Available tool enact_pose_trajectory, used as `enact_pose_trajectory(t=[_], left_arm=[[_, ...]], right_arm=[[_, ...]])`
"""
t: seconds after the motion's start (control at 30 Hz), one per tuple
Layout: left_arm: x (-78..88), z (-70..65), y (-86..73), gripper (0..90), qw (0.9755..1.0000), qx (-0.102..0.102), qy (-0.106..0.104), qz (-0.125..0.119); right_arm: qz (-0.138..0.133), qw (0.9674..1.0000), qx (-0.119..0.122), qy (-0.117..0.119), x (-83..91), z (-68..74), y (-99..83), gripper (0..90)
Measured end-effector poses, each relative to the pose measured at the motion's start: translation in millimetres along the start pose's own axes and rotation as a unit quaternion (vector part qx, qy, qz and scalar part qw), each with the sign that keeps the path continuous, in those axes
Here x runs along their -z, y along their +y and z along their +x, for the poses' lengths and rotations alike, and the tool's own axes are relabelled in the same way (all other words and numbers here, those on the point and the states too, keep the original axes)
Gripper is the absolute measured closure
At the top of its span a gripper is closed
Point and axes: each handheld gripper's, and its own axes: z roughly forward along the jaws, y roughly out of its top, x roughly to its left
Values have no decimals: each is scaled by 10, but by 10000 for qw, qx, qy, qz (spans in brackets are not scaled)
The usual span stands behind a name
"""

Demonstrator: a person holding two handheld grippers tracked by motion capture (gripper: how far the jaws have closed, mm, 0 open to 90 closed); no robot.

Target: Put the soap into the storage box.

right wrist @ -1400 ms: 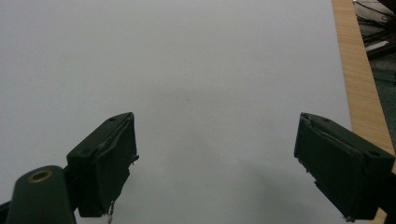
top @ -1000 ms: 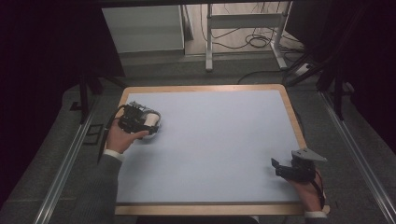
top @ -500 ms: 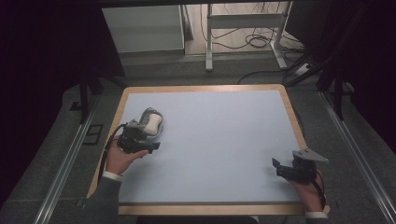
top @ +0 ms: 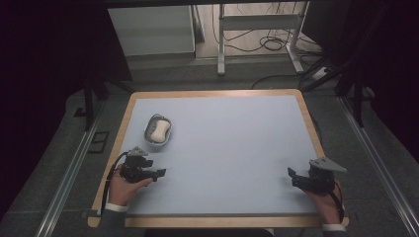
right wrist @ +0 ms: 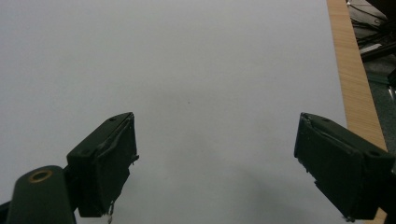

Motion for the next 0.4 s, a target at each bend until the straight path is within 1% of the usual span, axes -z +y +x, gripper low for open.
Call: enact_pose_trajectory(t=[0.07, 0.13, 0.23, 0.3, 0.37, 0.4], left_arm=[[-15, 33, -6, 294, 10000, 53, -5, 17], [-29, 58, -18, 293, 10000, 54, 5, 17], [-46, 68, -34, 288, 10000, 61, -8, 34], [-45, 76, -46, 283, 10000, 80, -15, 44], [-21, 75, -48, 279, 10000, 72, -22, -7], [-6, 70, -49, 278, 9999, 103, -41, -45]], right_arm=[[12, 10000, 18, -17, -2, 18, 6, 129], [20, 10000, 64, -38, -2, 35, 10, 130], [7, 10000, 69, -47, 6, 51, 20, 130], [-26, 10000, 25, -17, 9, 61, 38, 129], [-59, 10000, 54, 18, 6, 87, 60, 130], [-62, 9999, 88, 33, 1, 106, 73, 130]])
